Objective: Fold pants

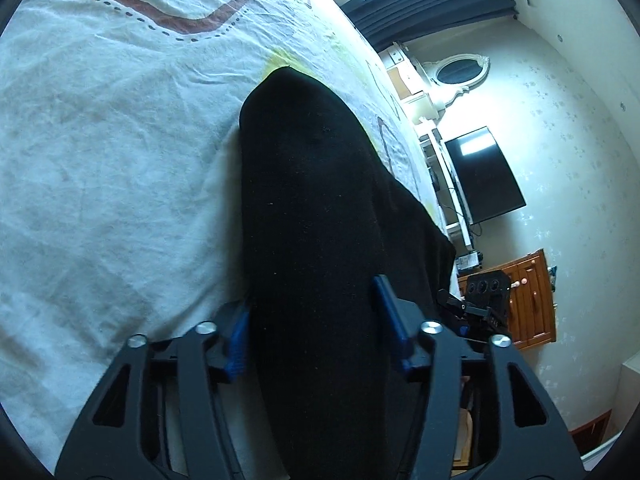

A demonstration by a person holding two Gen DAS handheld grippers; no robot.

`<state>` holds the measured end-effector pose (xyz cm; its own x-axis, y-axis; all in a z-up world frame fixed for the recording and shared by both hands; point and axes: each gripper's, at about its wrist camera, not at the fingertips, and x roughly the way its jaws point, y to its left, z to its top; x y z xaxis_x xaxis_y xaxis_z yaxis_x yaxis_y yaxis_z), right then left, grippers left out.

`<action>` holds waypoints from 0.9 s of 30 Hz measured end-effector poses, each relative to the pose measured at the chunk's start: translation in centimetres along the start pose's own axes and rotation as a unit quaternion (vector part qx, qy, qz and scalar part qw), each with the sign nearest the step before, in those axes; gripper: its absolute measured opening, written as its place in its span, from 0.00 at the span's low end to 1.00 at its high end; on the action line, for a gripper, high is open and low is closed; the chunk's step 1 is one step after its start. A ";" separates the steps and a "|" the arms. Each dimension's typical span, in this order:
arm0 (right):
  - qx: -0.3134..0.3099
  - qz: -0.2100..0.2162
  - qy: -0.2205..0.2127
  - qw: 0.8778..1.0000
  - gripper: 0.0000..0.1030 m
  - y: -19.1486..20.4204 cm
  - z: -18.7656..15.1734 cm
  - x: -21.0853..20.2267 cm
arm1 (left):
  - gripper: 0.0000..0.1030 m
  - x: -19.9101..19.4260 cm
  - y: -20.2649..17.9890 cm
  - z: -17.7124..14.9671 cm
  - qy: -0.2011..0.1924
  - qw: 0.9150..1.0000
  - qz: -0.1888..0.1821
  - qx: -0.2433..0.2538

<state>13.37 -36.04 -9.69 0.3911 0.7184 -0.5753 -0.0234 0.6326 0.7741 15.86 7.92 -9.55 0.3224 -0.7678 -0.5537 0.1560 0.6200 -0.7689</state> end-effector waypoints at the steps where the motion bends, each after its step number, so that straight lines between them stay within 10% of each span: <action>1: 0.001 0.001 -0.007 1.000 0.54 0.0 -0.1 0.0 | 0.36 0.0 0.0 -0.1 -0.002 1.000 0.004 0.005; 10: 0.000 0.014 -0.024 1.000 0.50 0.8 0.2 1.7 | 0.28 -2.4 0.6 0.6 -0.024 0.999 0.030 0.037; 16: 0.006 0.046 -0.022 0.999 0.77 0.2 0.2 -0.4 | 0.51 -3.9 2.0 0.4 -0.019 1.000 -0.022 0.009; 27: 0.032 0.056 -0.052 0.997 0.82 -1.4 4.6 0.9 | 0.61 -2.7 3.1 5.1 -0.033 0.999 -0.027 -0.022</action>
<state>17.95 -37.60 -10.03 0.4820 0.7478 -0.4567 -0.0146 0.5280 0.8491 20.18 12.75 -8.78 0.3755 -0.7866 -0.4902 0.1347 0.5696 -0.8108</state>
